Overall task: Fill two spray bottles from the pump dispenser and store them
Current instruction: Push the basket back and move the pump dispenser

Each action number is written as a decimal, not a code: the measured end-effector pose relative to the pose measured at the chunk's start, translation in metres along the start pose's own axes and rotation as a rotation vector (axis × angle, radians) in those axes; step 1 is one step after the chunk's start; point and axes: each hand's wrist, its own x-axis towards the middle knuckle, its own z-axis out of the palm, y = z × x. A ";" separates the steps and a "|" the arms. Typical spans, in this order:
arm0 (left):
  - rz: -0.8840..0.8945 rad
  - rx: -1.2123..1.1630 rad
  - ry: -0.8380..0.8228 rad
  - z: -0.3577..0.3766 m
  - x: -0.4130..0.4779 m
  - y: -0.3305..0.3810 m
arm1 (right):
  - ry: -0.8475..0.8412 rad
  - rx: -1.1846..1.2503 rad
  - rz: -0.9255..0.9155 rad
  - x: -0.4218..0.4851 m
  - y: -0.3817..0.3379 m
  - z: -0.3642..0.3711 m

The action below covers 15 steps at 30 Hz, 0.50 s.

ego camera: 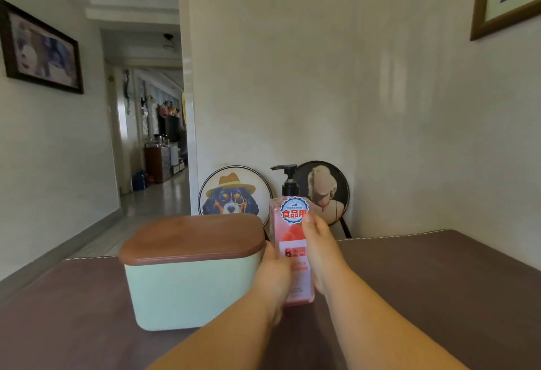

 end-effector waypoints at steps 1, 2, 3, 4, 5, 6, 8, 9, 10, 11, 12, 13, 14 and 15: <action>0.002 -0.007 0.021 0.000 0.000 0.000 | -0.006 0.000 -0.009 0.002 0.002 0.002; 0.000 -0.008 0.031 0.000 -0.001 0.001 | -0.006 -0.006 -0.019 0.003 0.005 0.003; 0.001 -0.006 0.037 0.000 -0.002 0.002 | -0.006 -0.013 -0.026 0.004 0.007 0.005; 0.004 0.002 0.037 0.001 -0.003 0.003 | -0.002 -0.019 -0.033 0.006 0.009 0.006; 0.009 0.002 0.031 0.002 -0.006 0.004 | 0.001 -0.019 -0.038 0.007 0.011 0.006; 0.018 -0.011 0.024 0.002 -0.009 0.007 | 0.001 -0.016 -0.044 0.007 0.012 0.006; 0.028 -0.029 0.034 0.003 -0.012 0.008 | 0.004 -0.017 -0.048 0.007 0.013 0.006; 0.024 -0.028 0.049 0.004 -0.014 0.007 | 0.006 -0.018 -0.049 0.007 0.013 0.006; 0.025 -0.013 0.081 0.006 -0.014 0.004 | 0.007 -0.023 -0.050 0.006 0.012 0.005; 0.033 0.043 0.120 0.009 -0.011 -0.004 | 0.006 -0.029 -0.048 0.006 0.011 0.004; 0.042 0.126 0.158 0.012 -0.005 -0.015 | 0.004 -0.033 -0.046 0.005 0.010 0.003; 0.039 0.188 0.210 0.014 0.013 -0.038 | 0.003 -0.034 -0.041 0.004 0.009 0.002; 0.032 0.197 0.233 0.017 0.028 -0.059 | 0.000 -0.044 -0.041 0.003 0.008 0.002; -0.001 0.175 0.231 0.021 0.026 -0.060 | 0.000 -0.061 -0.042 0.001 0.007 0.002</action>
